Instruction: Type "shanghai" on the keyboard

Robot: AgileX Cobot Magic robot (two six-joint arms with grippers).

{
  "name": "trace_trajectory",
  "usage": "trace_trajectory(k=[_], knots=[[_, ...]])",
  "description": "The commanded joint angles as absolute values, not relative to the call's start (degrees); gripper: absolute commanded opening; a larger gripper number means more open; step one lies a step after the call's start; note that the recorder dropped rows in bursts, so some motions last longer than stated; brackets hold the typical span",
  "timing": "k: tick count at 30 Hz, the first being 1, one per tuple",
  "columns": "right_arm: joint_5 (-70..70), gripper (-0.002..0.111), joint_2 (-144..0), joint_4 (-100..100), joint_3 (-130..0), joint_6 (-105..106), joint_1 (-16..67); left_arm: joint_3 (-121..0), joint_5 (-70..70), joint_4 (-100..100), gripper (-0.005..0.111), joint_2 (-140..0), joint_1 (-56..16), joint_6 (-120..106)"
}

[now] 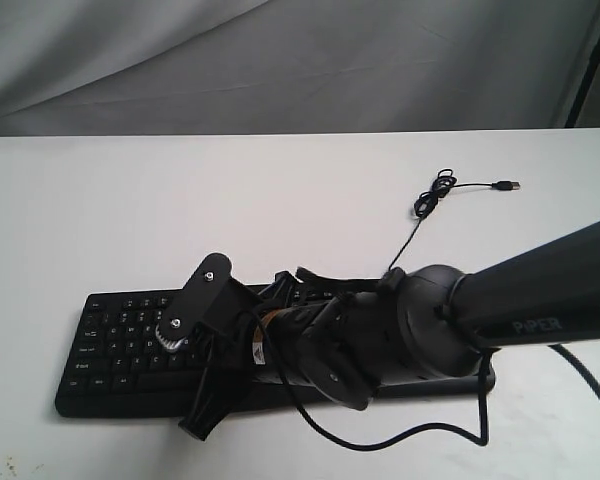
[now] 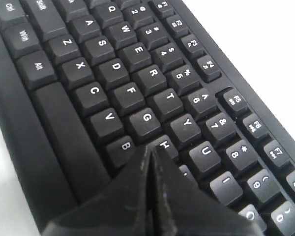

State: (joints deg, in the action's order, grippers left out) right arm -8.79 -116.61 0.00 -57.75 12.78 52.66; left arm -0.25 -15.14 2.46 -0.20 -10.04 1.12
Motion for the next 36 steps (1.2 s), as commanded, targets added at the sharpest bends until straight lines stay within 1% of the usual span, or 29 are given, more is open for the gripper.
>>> trace_trajectory(k=[1,7,17,36], knots=[[-8.78,0.000,-116.36,0.60,-58.09,13.41,52.56,0.00,-14.98,2.51,0.000,0.00,-10.24,1.28],[-8.51,0.000,-114.07,0.00,-58.41,13.64,52.56,0.00,-14.98,2.51,0.000,0.00,-10.24,1.28],[-2.07,0.000,-118.81,-0.44,-67.97,13.75,53.79,0.00,-14.98,2.51,0.000,0.00,-10.24,1.28],[-2.31,0.000,-120.42,-0.44,-68.07,14.57,53.43,0.00,-14.98,2.51,0.000,0.00,-10.24,1.28]])
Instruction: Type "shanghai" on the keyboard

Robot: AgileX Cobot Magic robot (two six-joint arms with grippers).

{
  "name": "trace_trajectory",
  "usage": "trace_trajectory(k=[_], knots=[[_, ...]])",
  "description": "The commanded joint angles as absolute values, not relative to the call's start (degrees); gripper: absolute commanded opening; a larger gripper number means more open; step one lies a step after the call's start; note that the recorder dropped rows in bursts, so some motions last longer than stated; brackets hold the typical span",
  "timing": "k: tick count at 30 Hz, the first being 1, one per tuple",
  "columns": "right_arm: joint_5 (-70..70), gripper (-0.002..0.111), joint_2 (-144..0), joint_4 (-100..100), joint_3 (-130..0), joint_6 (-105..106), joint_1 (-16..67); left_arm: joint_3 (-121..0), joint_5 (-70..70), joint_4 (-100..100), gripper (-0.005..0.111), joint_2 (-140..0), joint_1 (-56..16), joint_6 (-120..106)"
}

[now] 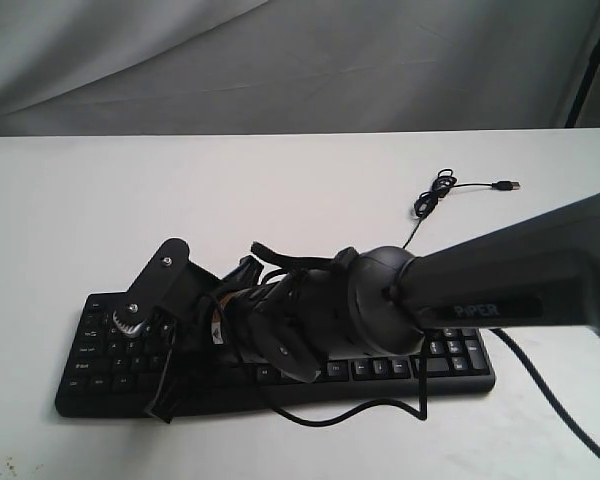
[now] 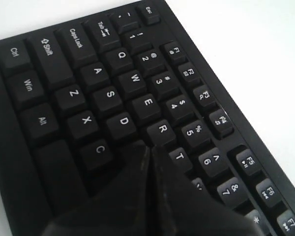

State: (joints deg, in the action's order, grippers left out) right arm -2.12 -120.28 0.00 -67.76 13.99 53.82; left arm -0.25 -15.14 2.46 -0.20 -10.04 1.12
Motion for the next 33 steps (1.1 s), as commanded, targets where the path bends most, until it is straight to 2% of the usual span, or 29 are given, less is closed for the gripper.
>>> trace_trajectory(k=[1,33], knots=[[-2.41,0.000,-120.42,-0.44,-68.07,14.57,53.26,0.00,-14.98,2.51,0.000,0.00,-10.24,1.28],[-2.36,0.000,-120.42,-0.44,-68.07,15.50,53.19,0.00,-14.98,2.51,0.000,0.00,-10.24,1.28]])
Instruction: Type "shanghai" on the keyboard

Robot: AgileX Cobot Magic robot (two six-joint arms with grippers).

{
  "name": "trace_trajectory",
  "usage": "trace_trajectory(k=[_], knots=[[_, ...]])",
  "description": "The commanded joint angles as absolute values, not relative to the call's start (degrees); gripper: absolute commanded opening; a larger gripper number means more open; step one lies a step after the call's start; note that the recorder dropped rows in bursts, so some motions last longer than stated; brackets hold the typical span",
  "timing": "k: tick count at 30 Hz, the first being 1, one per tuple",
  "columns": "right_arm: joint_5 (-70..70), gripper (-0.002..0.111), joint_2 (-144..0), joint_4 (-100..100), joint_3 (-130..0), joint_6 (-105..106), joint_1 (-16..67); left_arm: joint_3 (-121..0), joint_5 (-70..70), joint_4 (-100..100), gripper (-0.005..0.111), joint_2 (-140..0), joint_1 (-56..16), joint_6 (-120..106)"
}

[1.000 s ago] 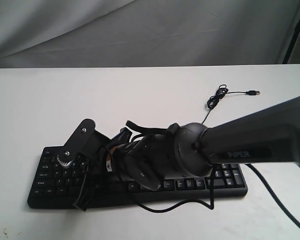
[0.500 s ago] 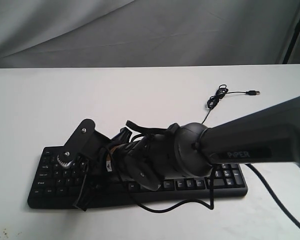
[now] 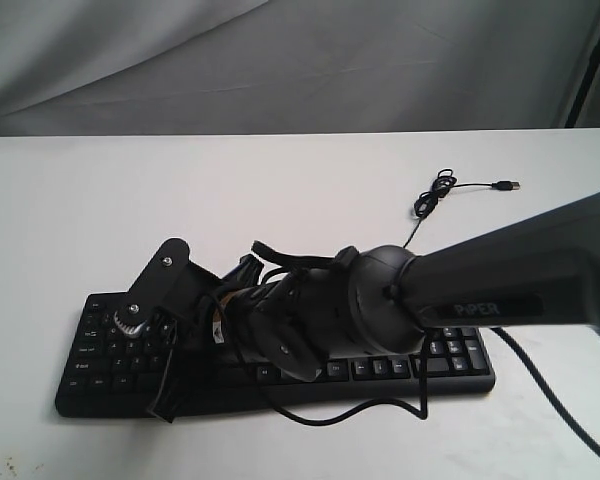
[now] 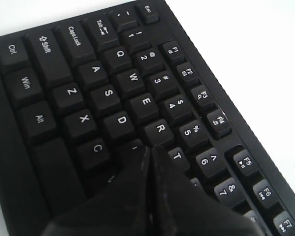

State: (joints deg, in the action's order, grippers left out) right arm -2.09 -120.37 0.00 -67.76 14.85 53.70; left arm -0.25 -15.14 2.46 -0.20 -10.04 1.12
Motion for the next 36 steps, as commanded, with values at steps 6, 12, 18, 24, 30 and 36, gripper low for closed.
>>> trace_trajectory(k=[6,12,18,24,30,36], knots=[[-2.36,0.000,-120.42,-0.44,-68.07,16.05,53.19,0.00,-14.98,2.51,0.000,0.00,-10.24,1.28],[-2.36,0.000,-120.42,-0.44,-68.07,16.27,53.19,0.00,-14.98,2.51,0.000,0.00,-10.24,1.28],[-2.70,0.000,-121.60,-0.44,-68.07,16.26,53.16,0.00,-14.98,2.51,0.000,0.00,-10.24,1.28],[-2.63,0.000,-121.73,-0.44,-68.07,16.26,53.16,0.00,-14.98,2.51,0.000,0.00,-10.24,1.28],[-2.39,0.000,-121.73,-0.44,-68.07,16.49,53.16,0.00,-14.98,2.51,0.000,0.00,-10.24,1.28],[-2.28,0.000,-121.73,-0.44,-68.07,16.49,53.16,0.00,-14.98,2.51,0.000,0.00,-10.24,1.28]])
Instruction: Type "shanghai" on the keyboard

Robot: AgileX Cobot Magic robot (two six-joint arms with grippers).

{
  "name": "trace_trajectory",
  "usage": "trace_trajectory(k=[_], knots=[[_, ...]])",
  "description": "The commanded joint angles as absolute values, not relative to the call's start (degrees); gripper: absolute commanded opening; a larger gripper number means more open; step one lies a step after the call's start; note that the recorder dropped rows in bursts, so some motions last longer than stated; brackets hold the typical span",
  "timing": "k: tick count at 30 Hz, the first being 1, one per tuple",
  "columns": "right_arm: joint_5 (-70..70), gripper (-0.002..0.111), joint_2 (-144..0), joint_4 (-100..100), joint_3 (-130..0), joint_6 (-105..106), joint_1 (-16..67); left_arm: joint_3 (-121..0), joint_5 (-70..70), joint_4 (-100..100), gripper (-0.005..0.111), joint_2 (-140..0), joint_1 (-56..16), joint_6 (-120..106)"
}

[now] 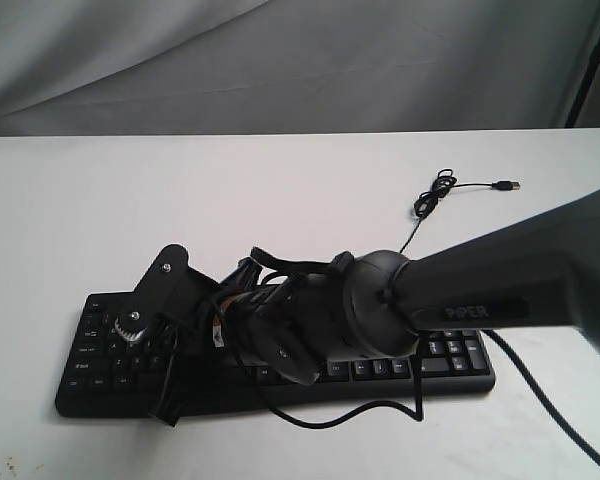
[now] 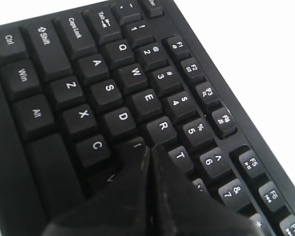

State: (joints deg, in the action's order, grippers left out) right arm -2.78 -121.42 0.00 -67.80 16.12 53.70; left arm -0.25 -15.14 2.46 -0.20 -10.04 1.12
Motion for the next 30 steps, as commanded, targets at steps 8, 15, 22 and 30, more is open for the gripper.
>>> trace_trajectory(k=[8,15,22,30], knots=[[-2.04,0.000,-121.73,0.00,-68.07,16.49,53.16,0.00,-14.98,2.51,0.000,0.00,-10.24,1.28],[-2.03,0.000,-121.73,0.54,-68.07,16.49,53.16,0.00,-14.98,2.51,0.000,0.00,-10.24,1.28],[-2.04,0.000,-117.62,0.47,-68.07,16.61,53.16,0.00,-14.98,2.51,0.000,0.00,-10.24,1.28],[2.70,0.000,-114.40,2.18,-65.20,15.77,51.76,0.00,-14.98,2.51,0.000,0.00,-10.24,1.28]])
